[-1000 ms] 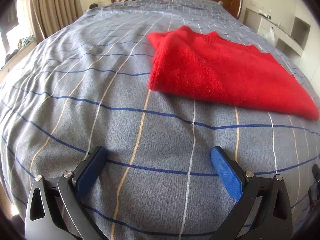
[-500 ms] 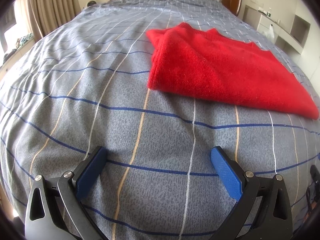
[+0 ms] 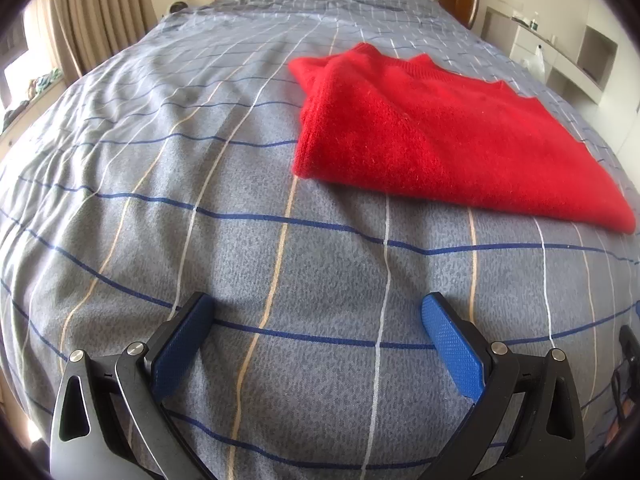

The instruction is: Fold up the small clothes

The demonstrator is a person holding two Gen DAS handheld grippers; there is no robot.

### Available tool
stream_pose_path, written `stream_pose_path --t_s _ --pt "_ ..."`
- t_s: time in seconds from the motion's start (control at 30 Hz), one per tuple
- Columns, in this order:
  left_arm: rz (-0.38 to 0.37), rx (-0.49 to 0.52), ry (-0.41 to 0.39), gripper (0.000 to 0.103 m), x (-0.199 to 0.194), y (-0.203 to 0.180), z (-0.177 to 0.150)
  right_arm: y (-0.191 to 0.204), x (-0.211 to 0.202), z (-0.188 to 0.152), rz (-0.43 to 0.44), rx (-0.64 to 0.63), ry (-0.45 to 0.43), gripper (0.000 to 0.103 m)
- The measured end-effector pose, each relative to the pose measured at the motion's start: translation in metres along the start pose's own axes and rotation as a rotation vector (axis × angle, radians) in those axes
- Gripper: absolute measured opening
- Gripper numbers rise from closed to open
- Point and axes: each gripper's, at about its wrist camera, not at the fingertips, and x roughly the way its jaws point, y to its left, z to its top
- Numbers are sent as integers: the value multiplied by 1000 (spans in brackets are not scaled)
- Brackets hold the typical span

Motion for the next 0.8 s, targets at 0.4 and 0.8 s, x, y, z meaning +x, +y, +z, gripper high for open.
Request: stream_pose_path --t_s 0.4,0.8 --pt "-5 8 13 102 0 0 3 0 0 0 -1 -1 0 100" --pt "-34 -24 -66 102 -47 4 5 -12 -28 32 47 14 -44 100"
